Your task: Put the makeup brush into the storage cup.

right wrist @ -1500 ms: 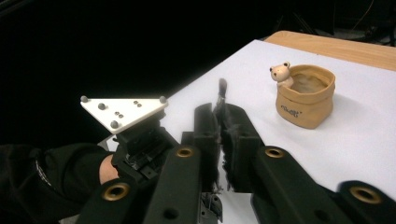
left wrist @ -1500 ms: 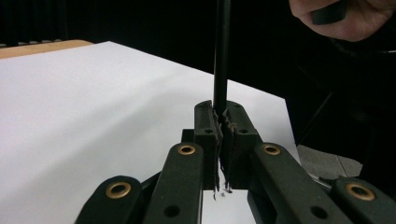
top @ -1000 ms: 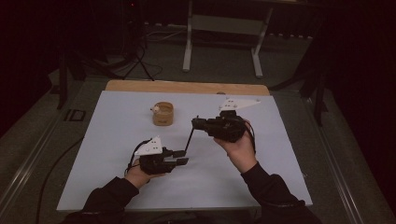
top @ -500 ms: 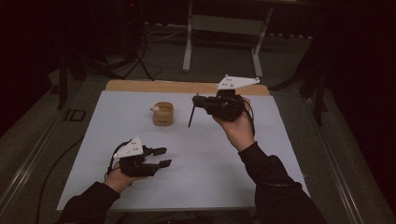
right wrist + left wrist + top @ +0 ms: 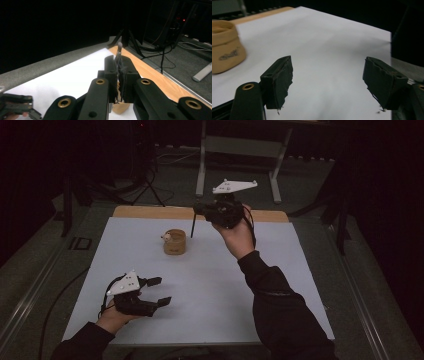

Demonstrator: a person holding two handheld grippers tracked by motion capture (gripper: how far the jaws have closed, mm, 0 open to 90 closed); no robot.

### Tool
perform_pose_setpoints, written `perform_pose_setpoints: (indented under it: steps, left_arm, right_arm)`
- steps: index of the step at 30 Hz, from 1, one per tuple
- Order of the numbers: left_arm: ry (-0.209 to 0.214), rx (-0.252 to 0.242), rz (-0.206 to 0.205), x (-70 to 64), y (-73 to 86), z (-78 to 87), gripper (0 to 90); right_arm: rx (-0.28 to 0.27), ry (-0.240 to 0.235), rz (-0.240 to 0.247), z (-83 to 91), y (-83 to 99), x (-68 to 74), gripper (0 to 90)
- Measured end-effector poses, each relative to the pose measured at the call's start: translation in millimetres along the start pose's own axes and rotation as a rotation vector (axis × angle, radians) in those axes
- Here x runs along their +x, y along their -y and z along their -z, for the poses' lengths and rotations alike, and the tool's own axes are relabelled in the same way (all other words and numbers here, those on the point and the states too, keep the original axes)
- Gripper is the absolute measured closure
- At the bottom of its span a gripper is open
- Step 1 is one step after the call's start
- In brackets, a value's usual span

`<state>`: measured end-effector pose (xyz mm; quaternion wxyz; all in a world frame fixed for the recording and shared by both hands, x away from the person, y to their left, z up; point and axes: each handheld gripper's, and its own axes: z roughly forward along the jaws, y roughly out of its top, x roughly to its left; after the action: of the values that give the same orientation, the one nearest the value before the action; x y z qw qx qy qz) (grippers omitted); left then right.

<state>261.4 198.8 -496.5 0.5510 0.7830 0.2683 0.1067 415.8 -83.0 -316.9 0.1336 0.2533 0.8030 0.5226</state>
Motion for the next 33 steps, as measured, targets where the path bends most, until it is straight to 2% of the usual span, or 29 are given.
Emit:
perform_pose_setpoints:
  steps: [1,2,3,5,8,10,11,13,16,20,27,29,33]
  left_arm:
    - [0.006,-0.008,-0.002,0.4,0.5,1.9,18.2]
    - [-0.007,-0.011,-0.003,0.6,0.6,3.6,16.4]
    - [-0.019,-0.010,0.008,1.1,0.3,4.9,15.9]
    - [-0.011,-0.004,0.024,3.1,-0.2,7.1,10.9]
    - [-0.023,-0.016,0.020,3.5,0.9,10.5,6.6]
    - [-0.025,-0.008,0.046,4.3,2.8,10.4,2.2]
    - [-0.018,-0.005,0.066,5.0,4.4,10.1,1.7]
    - [-0.021,0.001,0.081,5.4,8.7,9.2,1.7]
    - [-0.032,0.020,0.074,4.1,14.1,6.6,1.4]
    - [-0.020,0.023,0.097,3.7,17.3,4.8,0.4]
    - [-0.022,0.021,0.082,1.1,19.1,3.7,0.4]
    - [-0.024,0.028,0.069,0.6,19.4,3.9,0.4]
    - [-0.034,0.010,0.071,0.0,19.1,6.6,0.4]
  right_arm:
    - [-0.002,0.001,0.000,-3.4,-2.3,-1.0,85.7]
    - [-0.005,0.000,-0.002,-6.7,-4.3,-2.5,85.7]
    - [-0.005,0.002,-0.005,-10.3,-6.3,-3.9,85.7]
    - [-0.004,0.003,-0.012,-18.3,-9.3,-7.5,85.7]
    - [0.002,0.009,-0.019,-31.0,-12.3,-12.8,85.7]
    - [0.005,0.010,-0.025,-39.5,-13.3,-16.5,85.7]
    - [0.009,0.011,-0.031,-44.3,-13.5,-18.3,85.7]
    - [0.016,0.012,-0.037,-53.8,-13.2,-21.8,85.7]
    - [0.031,0.012,-0.046,-68.3,-11.2,-25.5,85.7]
    - [0.051,0.020,-0.050,-86.7,-5.9,-27.7,85.7]
    - [0.084,0.012,-0.072,-110.4,6.1,-33.7,85.6]
    - [0.095,0.022,-0.068,-116.2,9.7,-34.0,85.7]
    - [0.115,0.015,-0.088,-126.5,19.4,-36.2,85.6]
